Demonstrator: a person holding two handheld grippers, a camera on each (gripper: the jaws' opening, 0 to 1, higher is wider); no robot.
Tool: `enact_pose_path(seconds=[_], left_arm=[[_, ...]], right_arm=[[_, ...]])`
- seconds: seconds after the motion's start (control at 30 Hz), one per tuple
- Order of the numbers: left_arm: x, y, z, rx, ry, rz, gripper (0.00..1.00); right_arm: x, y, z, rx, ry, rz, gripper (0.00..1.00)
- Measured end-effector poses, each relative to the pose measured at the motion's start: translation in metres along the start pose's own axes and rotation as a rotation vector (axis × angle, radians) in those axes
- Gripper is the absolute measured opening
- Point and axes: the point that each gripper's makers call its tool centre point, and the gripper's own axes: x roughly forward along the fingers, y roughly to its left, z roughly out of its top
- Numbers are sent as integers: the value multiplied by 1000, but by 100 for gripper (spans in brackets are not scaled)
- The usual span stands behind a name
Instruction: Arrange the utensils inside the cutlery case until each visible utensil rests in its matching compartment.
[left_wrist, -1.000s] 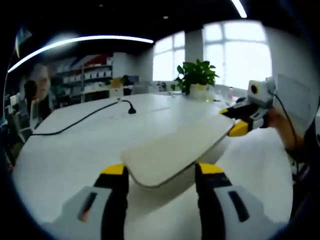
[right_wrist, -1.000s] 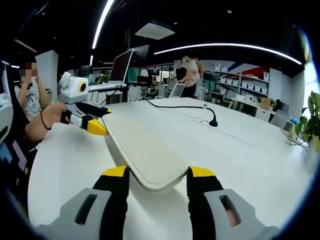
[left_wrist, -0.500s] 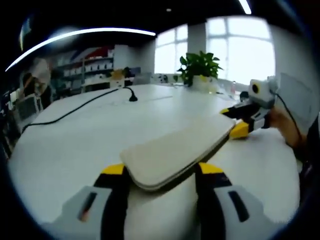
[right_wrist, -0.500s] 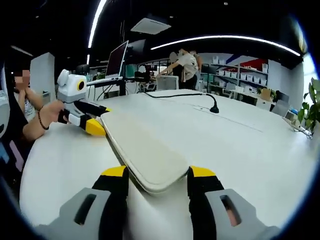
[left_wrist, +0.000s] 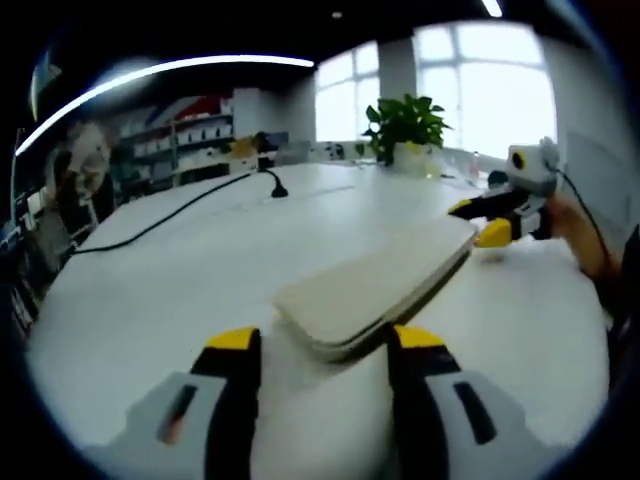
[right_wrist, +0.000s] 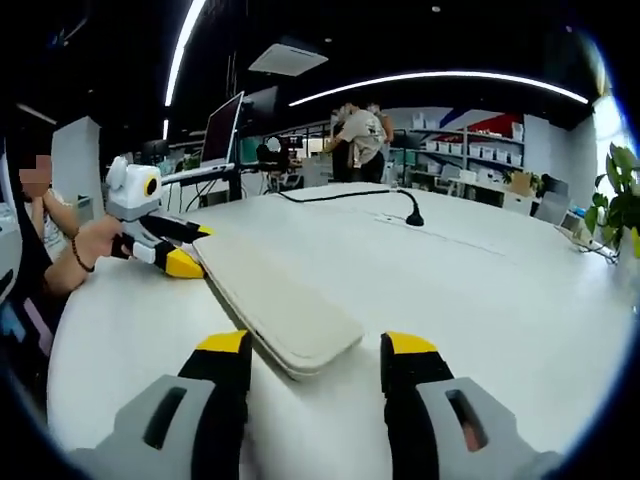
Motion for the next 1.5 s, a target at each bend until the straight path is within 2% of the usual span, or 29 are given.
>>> enact_pose_path(seconds=[0.1, 0.23, 0.27, 0.33, 0.43, 0.5, 0.57, 0.63, 0.7, 0.77, 0.83, 0.93, 1.0, 1.03, 1.13, 1.2, 1.33, 1.4, 1.5], left_arm=[[-7, 13, 4, -17, -11, 51, 57], [-14, 19, 18, -45, -73, 74, 62], [-14, 18, 18, -45, -69, 80, 62], [-20, 18, 33, -12, -131, 104, 63], [-29, 16, 52, -28, -215, 104, 65], [-39, 18, 70, -63, -277, 82, 69], [-52, 22, 90, -101, -336, 72, 79], [-67, 25, 107, -82, -366, 73, 86], [-82, 30, 123, -37, -383, 110, 93], [-91, 32, 129, -6, -377, 127, 96], [-99, 32, 132, 5, -380, 132, 100], [-109, 32, 129, 8, -370, 130, 100], [-116, 28, 116, 58, -322, 137, 100], [-119, 27, 112, 71, -320, 149, 100], [-128, 24, 97, 76, -299, 152, 100], [-132, 23, 92, 59, -297, 144, 99], [-136, 17, 101, 48, -343, 114, 100], [-144, 20, 107, 17, -390, 132, 100], [-154, 25, 106, 12, -399, 156, 100]], right_arm=[[-10, -16, 12, -4, -75, -80, 62], [-24, -33, 30, 65, -187, -149, 63], [-26, -31, 29, 56, -178, -139, 63], [-29, -28, 32, 47, -169, -147, 64], [-40, -34, 48, 18, -227, -205, 72], [-51, -40, 59, 48, -273, -241, 72], [-62, -47, 70, 108, -306, -272, 78], [-78, -54, 84, 157, -347, -312, 83], [-98, -61, 97, 140, -358, -379, 87], [-117, -64, 109, 105, -391, -432, 92], [-133, -62, 115, 63, -417, -462, 95], [-150, -61, 111, 50, -409, -489, 97], [-161, -63, 105, 45, -399, -514, 99], [-166, -61, 99, 40, -390, -519, 99], [-179, -48, 89, 45, -391, -507, 99], [-184, -40, 86, 37, -395, -494, 99], [-187, -34, 78, 18, -371, -501, 99], [-186, -35, 71, 13, -328, -507, 99], [-188, -38, 65, 17, -314, -514, 98]])
